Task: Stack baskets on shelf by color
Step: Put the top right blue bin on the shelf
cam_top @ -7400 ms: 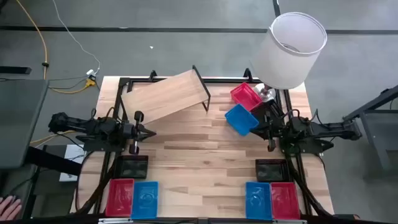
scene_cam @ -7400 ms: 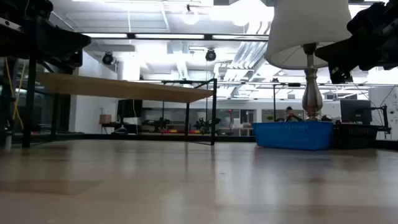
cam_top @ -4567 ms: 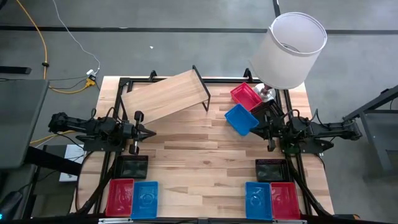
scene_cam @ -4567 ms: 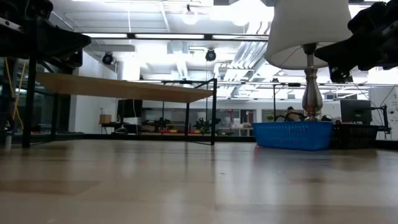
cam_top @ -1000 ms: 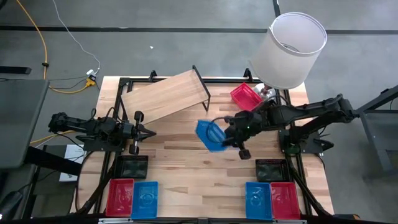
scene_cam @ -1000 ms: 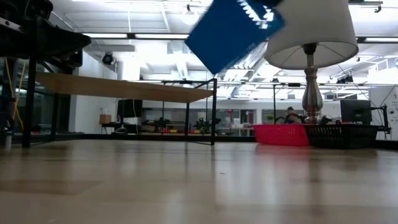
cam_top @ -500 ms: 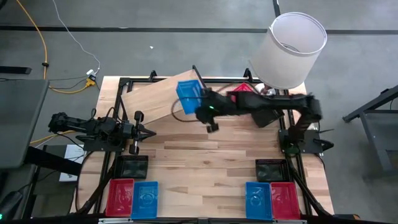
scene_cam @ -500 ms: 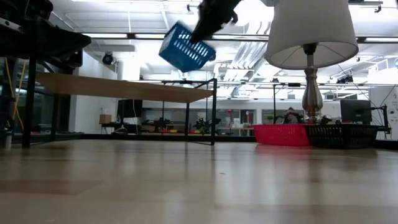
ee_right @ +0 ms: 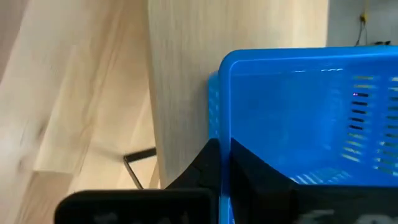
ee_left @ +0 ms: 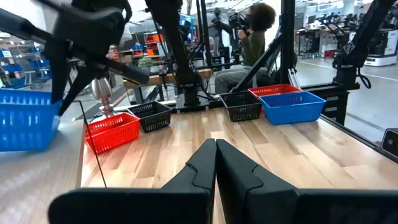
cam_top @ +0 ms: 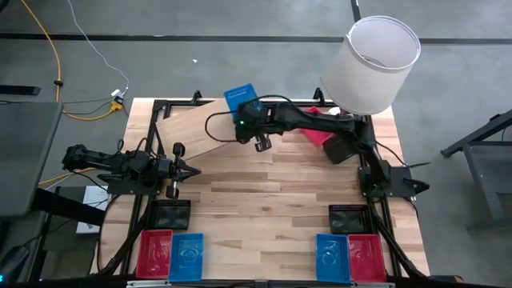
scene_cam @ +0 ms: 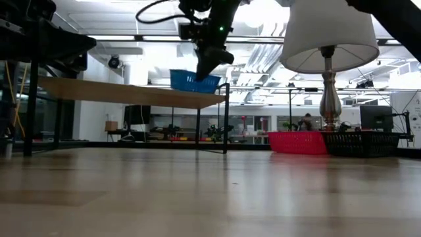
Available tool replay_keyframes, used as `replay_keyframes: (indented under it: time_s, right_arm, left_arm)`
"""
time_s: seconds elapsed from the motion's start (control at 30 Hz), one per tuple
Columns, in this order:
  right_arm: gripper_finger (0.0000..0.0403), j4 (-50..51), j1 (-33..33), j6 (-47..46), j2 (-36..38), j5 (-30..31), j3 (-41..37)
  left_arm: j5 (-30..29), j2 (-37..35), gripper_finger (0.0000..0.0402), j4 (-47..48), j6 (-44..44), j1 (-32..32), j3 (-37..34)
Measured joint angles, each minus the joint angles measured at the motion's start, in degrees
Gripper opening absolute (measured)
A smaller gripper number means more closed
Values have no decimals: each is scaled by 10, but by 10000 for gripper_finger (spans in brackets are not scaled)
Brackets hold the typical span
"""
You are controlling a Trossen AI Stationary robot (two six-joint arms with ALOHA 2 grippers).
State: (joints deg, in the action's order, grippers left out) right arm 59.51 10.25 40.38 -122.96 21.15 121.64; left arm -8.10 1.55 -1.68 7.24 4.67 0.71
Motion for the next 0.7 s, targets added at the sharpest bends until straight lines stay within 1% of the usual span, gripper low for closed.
replay_keyframes:
  time_s: [0.2,0.7]
  right_arm:
    - [0,26,3,2,2,-1,2]
    - [0,41,-2,6,23,-3,2]
  left_arm:
    - [0,0,3,0,-1,0,0]
    - [0,0,3,0,-1,0,0]
